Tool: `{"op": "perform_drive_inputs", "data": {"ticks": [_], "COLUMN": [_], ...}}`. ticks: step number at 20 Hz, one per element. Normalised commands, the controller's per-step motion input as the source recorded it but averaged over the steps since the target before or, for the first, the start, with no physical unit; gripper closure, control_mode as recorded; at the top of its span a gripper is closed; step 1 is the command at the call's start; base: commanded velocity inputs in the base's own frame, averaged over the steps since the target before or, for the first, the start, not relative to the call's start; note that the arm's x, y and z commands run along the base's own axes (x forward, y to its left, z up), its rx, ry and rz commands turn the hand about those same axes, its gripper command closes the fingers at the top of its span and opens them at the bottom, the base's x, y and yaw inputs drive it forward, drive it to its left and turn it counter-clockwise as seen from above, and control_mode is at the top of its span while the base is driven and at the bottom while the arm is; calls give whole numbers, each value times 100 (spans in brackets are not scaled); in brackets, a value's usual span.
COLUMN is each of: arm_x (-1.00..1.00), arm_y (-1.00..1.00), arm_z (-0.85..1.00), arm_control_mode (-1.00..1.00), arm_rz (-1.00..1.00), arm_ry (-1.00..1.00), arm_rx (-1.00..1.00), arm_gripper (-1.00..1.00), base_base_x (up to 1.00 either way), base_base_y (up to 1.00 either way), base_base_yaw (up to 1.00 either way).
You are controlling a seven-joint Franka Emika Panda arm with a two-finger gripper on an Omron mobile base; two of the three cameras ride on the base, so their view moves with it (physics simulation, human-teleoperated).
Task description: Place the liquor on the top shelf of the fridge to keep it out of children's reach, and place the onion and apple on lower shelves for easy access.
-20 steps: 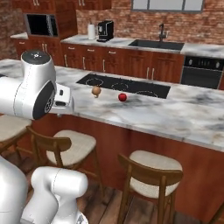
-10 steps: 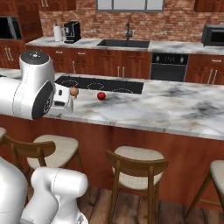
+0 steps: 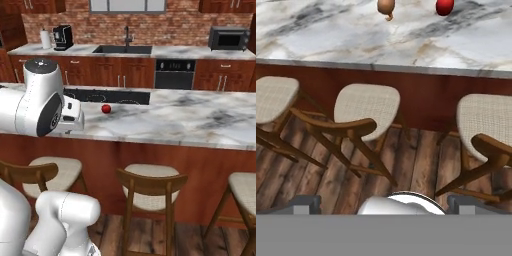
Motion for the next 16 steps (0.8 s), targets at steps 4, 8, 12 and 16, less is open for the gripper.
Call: {"op": "perform_drive_inputs", "data": {"ticks": [4,8,12,16], "arm_x": [0,0,35,76], "arm_y": [0,0,12,21], "arm_z": [0,0,0,-1], "arm_control_mode": [100,100,-100,-100], "arm_rz": [0,0,-2,-5], "arm_ry": [0,0,0,0], "arm_rx": [0,0,0,0], "arm_gripper": [-100,-100,-100,-100], "base_base_x": [99,97,41,0], "base_base_y": [51,48,16,0], "base_base_yaw": [-21,-16,-3,0]}}
